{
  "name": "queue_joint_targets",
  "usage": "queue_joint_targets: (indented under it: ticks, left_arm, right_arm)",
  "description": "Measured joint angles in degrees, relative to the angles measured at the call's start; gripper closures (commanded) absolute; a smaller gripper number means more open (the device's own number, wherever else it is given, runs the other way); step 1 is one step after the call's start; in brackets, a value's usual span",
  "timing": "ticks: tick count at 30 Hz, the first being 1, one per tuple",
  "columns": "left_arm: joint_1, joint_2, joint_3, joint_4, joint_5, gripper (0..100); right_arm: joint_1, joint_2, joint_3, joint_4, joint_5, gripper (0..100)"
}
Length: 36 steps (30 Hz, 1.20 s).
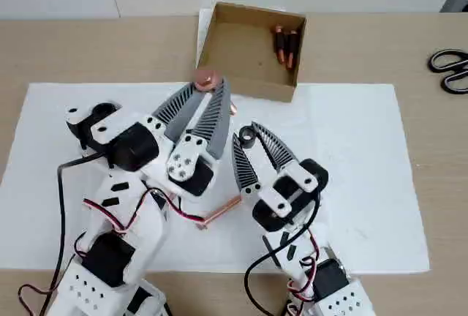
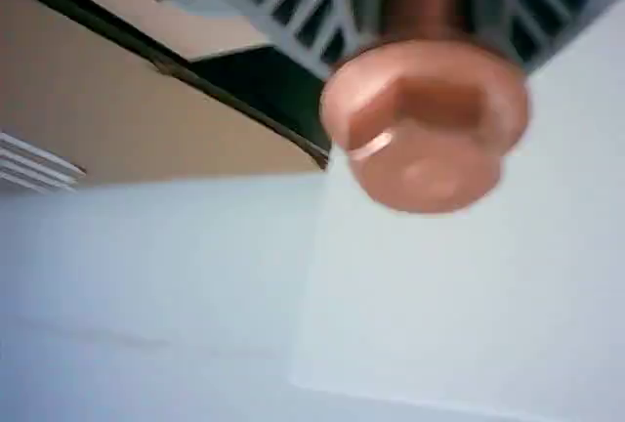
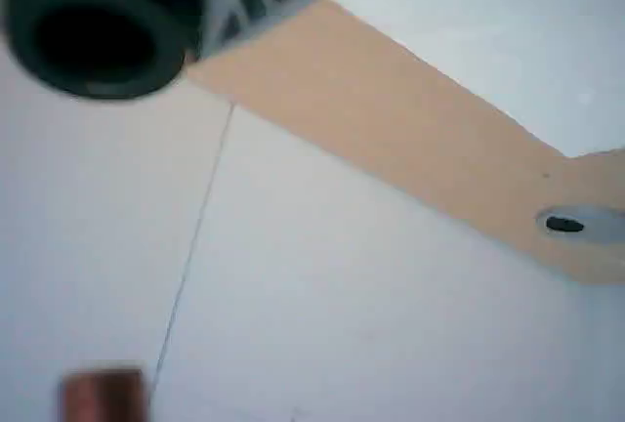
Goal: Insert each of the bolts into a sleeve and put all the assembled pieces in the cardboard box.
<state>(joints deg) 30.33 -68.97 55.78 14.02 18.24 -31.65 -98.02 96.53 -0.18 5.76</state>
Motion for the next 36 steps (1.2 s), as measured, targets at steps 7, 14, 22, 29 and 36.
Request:
queue_joint_targets:
  ticks: [7,14,22,29,36]
  left_arm:
    - [5.27,0.0,0.79,2.29,-2.2,99]
    - [6.07,0.0,2.11,4.92,-6.24,99]
    - [6.07,0.0,2.2,4.92,-11.16,99]
    - [6.24,-0.79,5.45,4.48,-13.71,99]
    - [6.42,-0.79,9.76,-3.25,-18.64,99]
  right_arm:
    - [-0.09,0.0,0.0,0.0,0.0,99.4]
    - [-0.09,0.0,0.0,0.18,0.0,99.4]
    - [-0.09,0.0,0.0,0.18,0.0,99.4]
    - [-0.09,0.09,0.0,0.26,0.0,99.4]
    - [0.09,0.26,0.0,0.35,0.09,99.4]
